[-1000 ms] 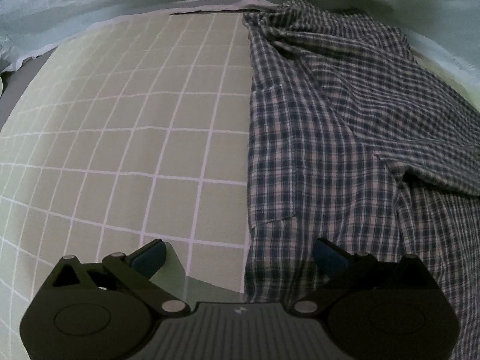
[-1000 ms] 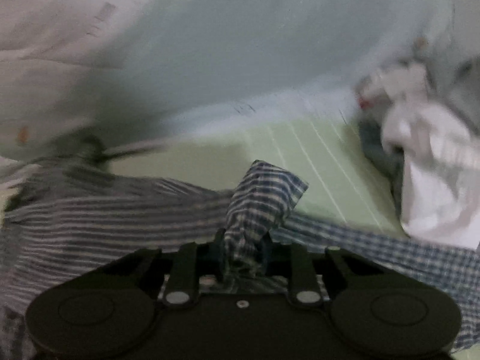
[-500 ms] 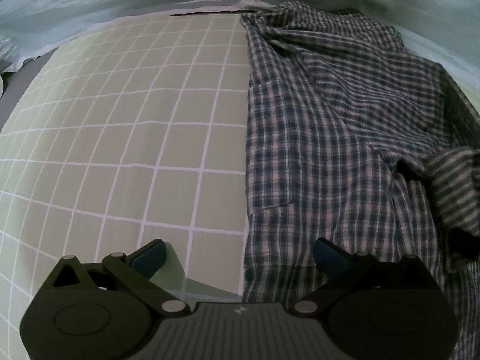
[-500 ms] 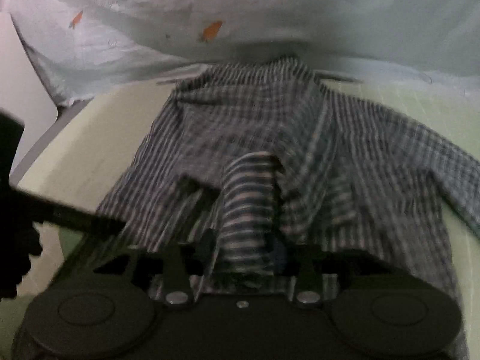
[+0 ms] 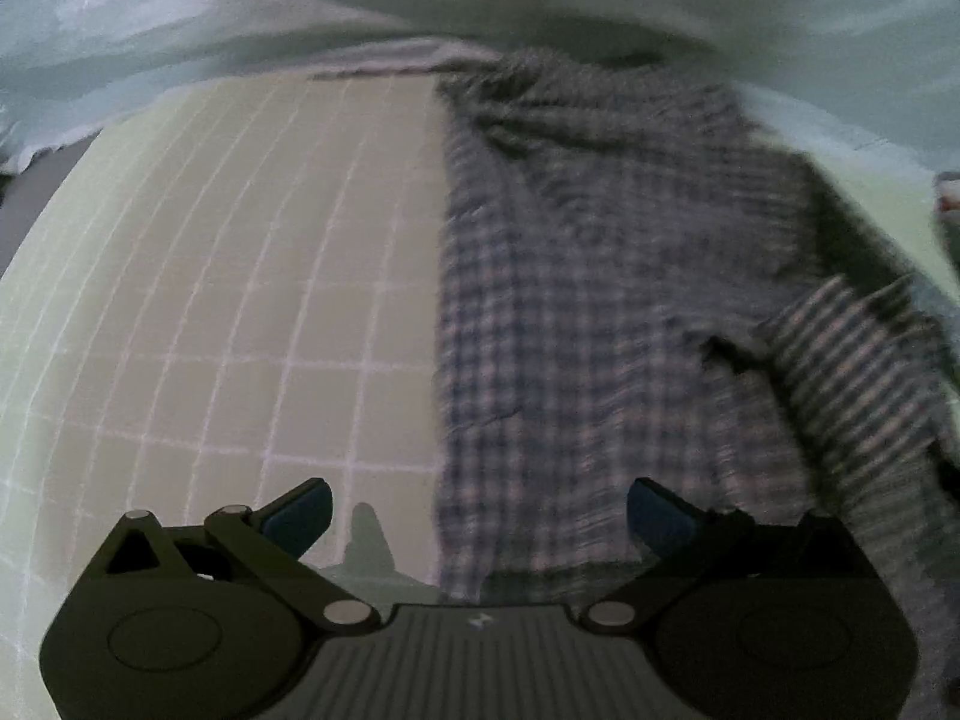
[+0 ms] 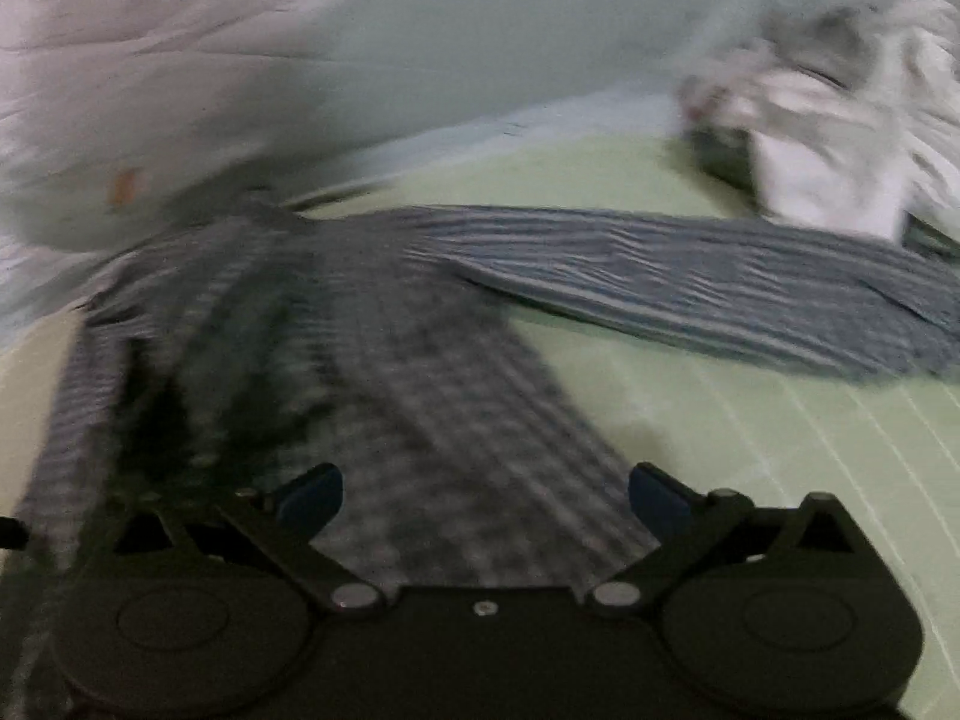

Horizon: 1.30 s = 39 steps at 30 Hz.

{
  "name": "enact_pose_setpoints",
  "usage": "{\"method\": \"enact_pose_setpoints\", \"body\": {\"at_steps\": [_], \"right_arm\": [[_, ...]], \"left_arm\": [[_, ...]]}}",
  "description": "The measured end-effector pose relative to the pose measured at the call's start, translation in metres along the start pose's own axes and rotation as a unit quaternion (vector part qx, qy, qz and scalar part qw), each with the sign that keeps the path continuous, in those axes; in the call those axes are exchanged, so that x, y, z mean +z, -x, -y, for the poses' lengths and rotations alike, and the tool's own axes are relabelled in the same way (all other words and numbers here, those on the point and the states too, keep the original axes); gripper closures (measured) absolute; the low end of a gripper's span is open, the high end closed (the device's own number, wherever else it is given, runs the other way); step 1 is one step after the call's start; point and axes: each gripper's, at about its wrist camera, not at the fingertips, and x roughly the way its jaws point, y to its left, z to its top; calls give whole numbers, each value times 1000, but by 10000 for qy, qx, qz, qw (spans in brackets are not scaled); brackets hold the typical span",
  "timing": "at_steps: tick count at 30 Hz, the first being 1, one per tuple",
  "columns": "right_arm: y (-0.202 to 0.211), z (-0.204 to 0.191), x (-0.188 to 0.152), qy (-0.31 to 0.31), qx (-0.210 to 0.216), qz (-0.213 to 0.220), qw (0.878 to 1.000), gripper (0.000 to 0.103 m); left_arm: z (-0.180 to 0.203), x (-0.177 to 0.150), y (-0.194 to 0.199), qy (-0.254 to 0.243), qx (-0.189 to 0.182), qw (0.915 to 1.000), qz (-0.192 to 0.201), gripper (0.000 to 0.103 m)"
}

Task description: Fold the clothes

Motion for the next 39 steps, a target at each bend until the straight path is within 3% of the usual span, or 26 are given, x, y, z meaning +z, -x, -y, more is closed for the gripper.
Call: {"method": "enact_pose_setpoints", "body": {"at_steps": [7, 12, 20, 24, 25, 26, 27, 29, 31, 35, 39], "right_arm": [[-14, 1, -13, 171, -602, 181, 9979, 0], [-15, 2, -18, 221, -606, 416, 9970, 0], [-13, 1, -19, 243, -629, 470, 9966, 0], [-14, 0, -19, 252, -637, 477, 9965, 0], [-14, 0, -19, 254, -637, 477, 9965, 0], [-14, 0, -19, 255, -637, 478, 9965, 0], [-14, 0, -19, 255, -636, 479, 9965, 0], [-14, 0, -19, 254, -634, 481, 9965, 0], [-14, 0, -19, 255, -633, 486, 9965, 0], [-14, 0, -19, 259, -633, 492, 9964, 0], [-14, 0, -19, 258, -632, 497, 9964, 0]], "left_arm": [[35, 12, 10, -329, -554, 9973, 350, 1], [57, 21, 6, -471, -907, 9940, 384, 5], [83, 41, 6, -283, -1826, 9821, 375, 13], [107, 41, -1, -559, -1845, 9805, 378, 13], [113, 40, -5, -641, -1761, 9817, 352, 20], [117, 38, -10, -685, -1655, 9834, 295, 35], [120, 36, -13, -695, -1570, 9849, 233, 43], [119, 30, -17, -619, -1581, 9853, 177, 75], [116, 24, -15, -531, -1593, 9857, 161, 89], [103, 13, -4, -283, -1464, 9886, 206, 98], [91, 2, 13, -33, -1376, 9900, 315, 99]]}}
